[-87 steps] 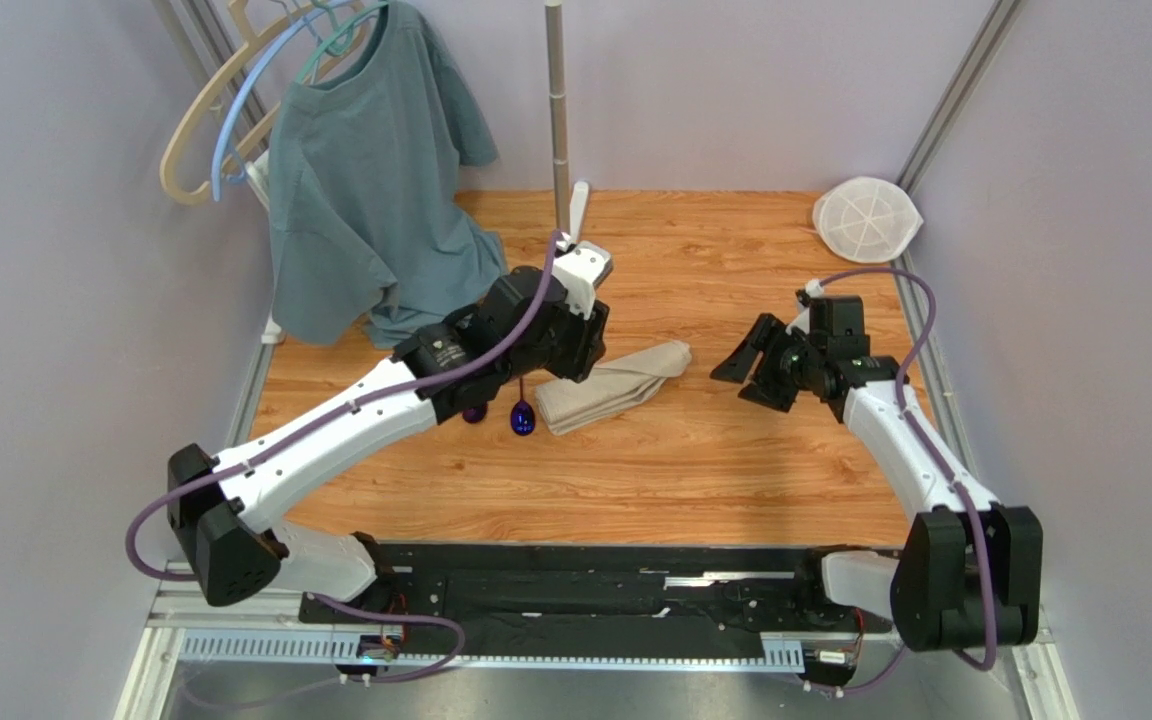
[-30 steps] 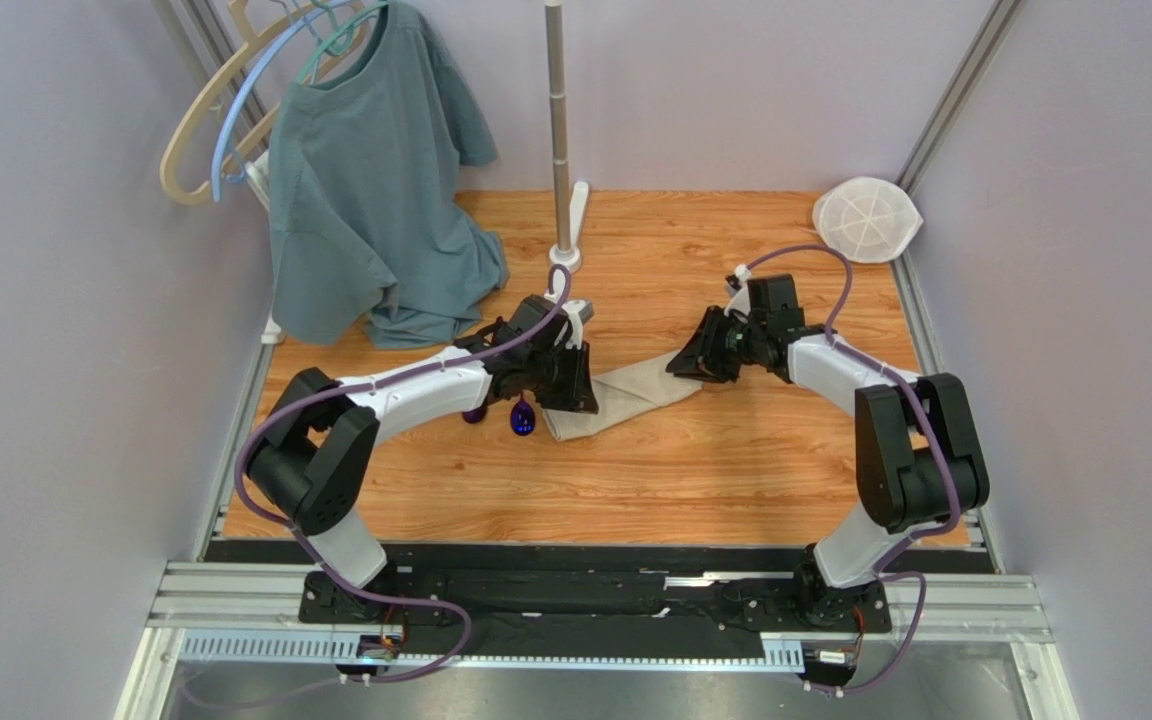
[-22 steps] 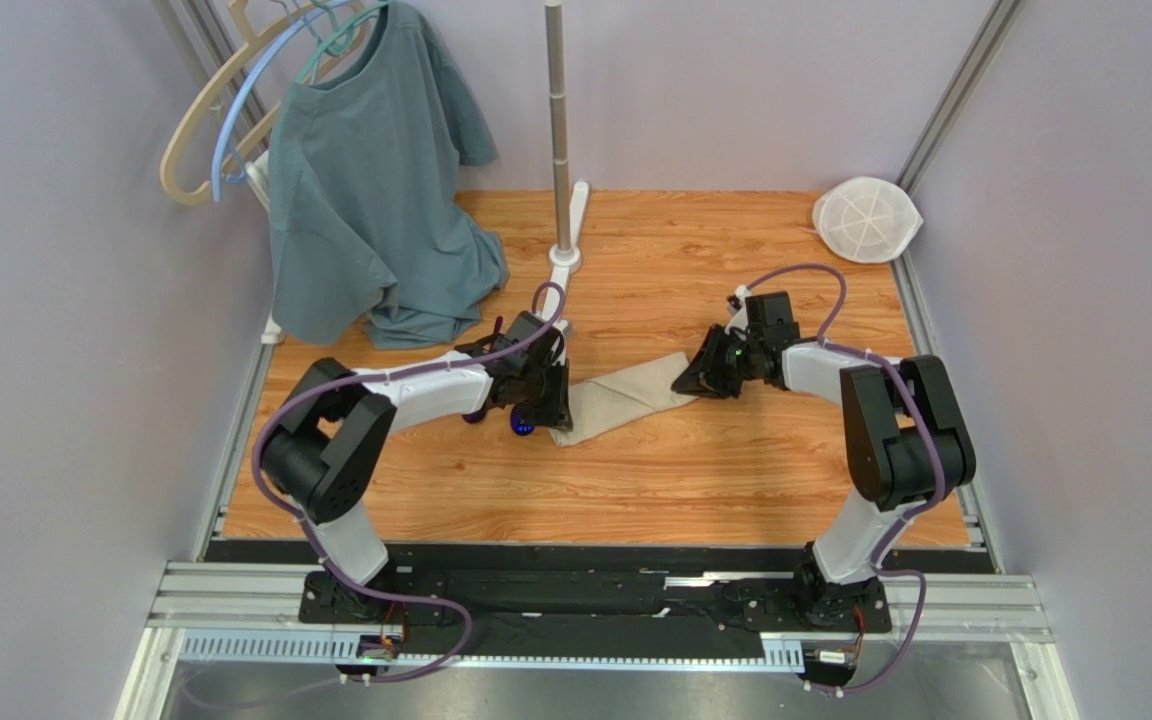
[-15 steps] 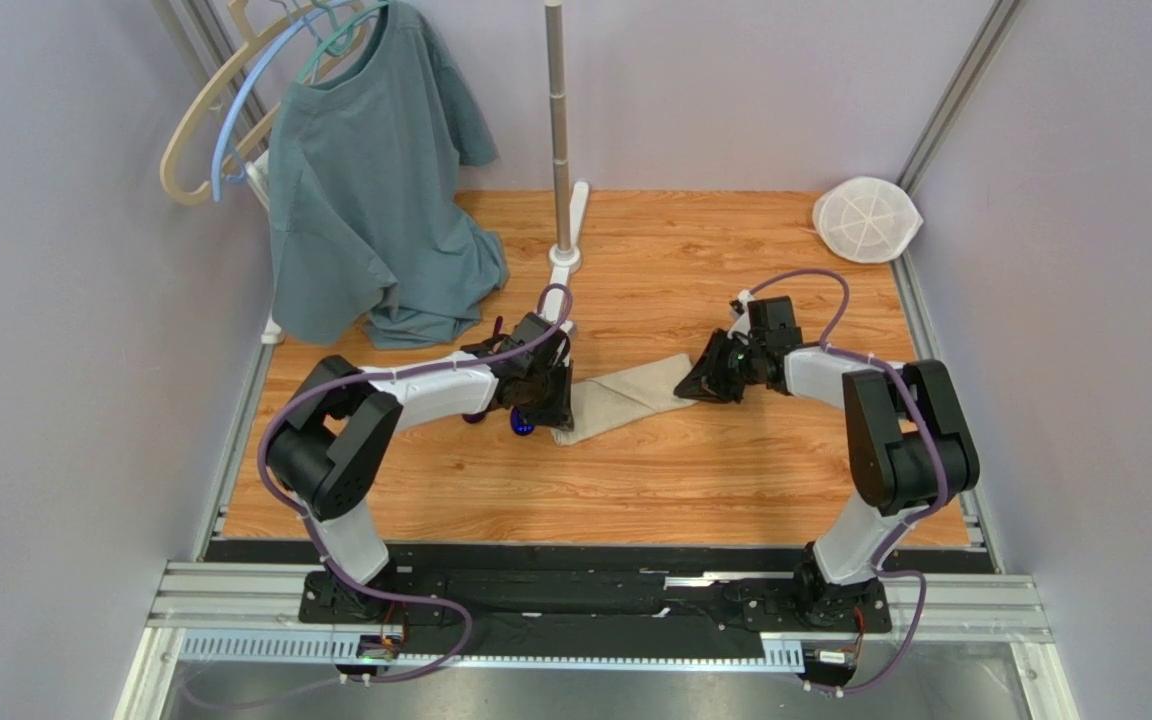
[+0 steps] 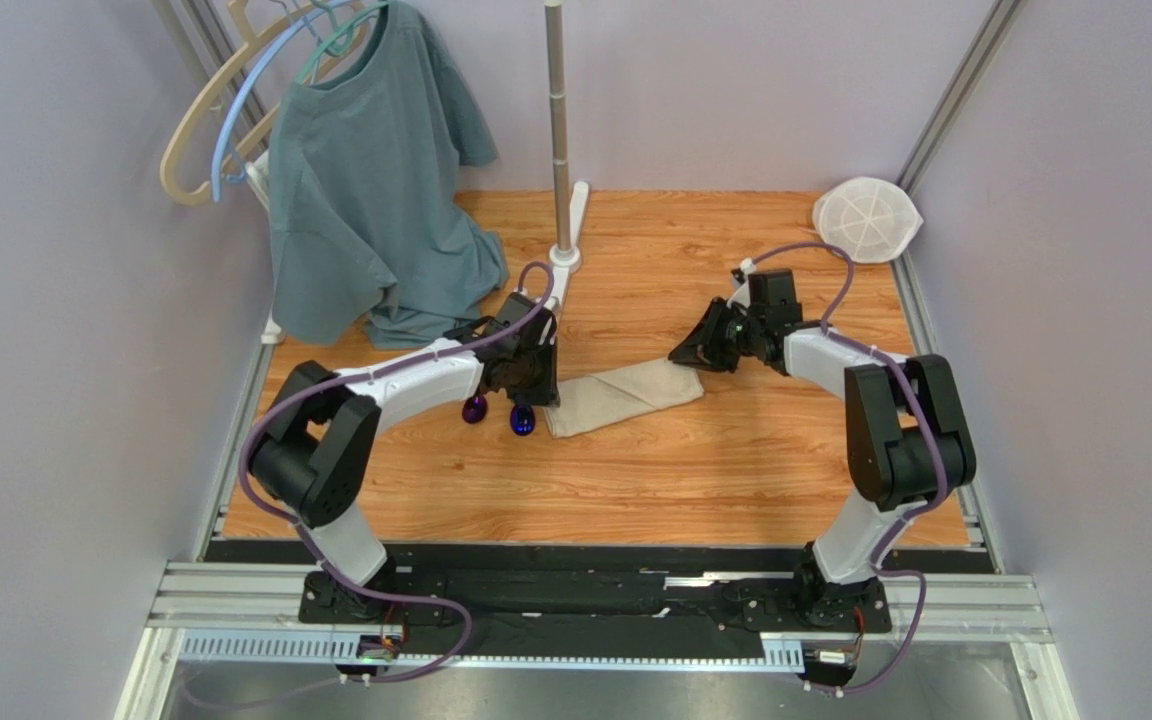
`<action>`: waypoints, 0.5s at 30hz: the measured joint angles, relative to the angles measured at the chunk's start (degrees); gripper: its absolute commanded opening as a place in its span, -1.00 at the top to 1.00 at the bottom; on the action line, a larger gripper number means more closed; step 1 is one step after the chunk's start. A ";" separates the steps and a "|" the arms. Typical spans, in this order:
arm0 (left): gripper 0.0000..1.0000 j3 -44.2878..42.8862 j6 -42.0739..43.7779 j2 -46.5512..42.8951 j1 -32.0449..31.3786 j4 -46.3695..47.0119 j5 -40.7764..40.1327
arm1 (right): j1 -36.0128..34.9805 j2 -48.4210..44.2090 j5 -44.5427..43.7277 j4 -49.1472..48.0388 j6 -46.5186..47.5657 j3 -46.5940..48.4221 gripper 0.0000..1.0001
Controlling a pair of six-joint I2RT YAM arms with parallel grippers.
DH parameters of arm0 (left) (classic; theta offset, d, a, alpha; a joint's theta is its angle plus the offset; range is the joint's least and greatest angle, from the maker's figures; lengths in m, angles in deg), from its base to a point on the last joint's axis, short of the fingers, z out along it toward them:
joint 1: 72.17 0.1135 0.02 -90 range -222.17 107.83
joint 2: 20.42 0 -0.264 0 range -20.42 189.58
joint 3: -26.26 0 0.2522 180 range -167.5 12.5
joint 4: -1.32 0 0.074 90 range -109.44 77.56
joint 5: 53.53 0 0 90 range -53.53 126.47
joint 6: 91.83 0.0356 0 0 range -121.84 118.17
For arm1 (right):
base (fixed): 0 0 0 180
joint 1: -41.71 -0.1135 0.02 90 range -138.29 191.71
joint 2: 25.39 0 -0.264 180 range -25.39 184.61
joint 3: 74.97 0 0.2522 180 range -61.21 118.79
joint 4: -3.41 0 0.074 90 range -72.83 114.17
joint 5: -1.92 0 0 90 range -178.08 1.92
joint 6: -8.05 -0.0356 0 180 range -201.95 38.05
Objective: Fold the napkin into a case and place the utensils inside
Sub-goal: Rotate the smaller rectangle-folded napkin at the center of the board.
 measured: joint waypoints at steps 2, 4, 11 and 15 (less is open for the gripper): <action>0.70 -0.63 -0.07 2.54 0.83 0.00 0.28 | 0.00 2.32 -0.26 -1.01 -0.42 -1.22 0.71; 0.70 -1.46 -0.50 6.21 1.40 0.39 1.27 | 0.09 3.65 -0.63 -1.60 -0.52 -2.91 0.72; 0.70 -9.16 -0.04 12.48 1.44 -1.75 2.51 | 2.67 4.63 -0.66 -5.29 -1.70 -7.15 0.75; 0.70 -15.91 1.38 17.05 1.44 -3.76 1.46 | 3.96 1.05 -1.88 -6.93 -2.21 -11.54 0.74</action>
